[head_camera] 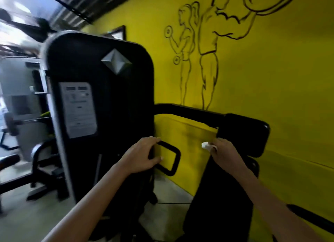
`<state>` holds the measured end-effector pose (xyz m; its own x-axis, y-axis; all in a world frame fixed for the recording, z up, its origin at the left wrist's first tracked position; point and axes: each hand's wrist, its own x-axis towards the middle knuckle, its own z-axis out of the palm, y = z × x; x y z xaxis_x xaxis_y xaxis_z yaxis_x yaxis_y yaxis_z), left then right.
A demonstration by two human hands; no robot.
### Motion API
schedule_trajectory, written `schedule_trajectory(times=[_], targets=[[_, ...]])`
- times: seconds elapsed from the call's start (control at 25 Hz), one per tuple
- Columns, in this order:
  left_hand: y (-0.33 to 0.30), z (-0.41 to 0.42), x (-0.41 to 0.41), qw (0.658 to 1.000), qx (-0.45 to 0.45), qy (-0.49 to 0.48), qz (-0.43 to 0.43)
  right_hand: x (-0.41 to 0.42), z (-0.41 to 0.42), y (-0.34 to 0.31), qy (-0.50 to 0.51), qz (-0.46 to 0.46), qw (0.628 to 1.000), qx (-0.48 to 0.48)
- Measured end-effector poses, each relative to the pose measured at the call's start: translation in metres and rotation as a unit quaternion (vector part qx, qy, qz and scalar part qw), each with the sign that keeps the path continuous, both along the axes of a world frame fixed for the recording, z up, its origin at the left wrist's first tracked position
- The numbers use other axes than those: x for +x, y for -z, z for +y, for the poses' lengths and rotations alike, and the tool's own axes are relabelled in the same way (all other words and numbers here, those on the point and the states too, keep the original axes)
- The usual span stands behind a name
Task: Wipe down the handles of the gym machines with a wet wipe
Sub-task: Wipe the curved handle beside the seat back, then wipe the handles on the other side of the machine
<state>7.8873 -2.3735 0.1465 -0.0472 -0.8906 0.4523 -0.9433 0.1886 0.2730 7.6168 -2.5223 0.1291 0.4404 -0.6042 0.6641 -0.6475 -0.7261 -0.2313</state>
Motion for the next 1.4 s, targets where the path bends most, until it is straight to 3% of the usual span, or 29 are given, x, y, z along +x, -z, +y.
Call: schedule_trajectory(times=[0.28,0.52,0.8,1.08,1.4], targets=[[-0.008,0.139,0.076,0.987,-0.011,-0.161,-0.004,0.127,0.074,-0.024,-0.177,-0.018,0.984,-0.015],[0.004,0.246,0.109,0.95,-0.015,-0.312,0.017,0.232,0.127,-0.024,-0.295,-0.001,0.955,-0.001],[0.031,0.38,0.078,0.863,0.018,-0.504,0.039,0.32,0.225,-0.001,-0.463,0.036,0.885,0.023],[0.051,0.506,0.024,0.773,0.016,-0.632,0.06,0.357,0.35,0.023,-0.597,0.056,0.8,0.003],[0.046,0.624,0.003,0.718,-0.02,-0.691,0.08,0.384,0.49,0.019,-0.676,0.049,0.735,0.02]])
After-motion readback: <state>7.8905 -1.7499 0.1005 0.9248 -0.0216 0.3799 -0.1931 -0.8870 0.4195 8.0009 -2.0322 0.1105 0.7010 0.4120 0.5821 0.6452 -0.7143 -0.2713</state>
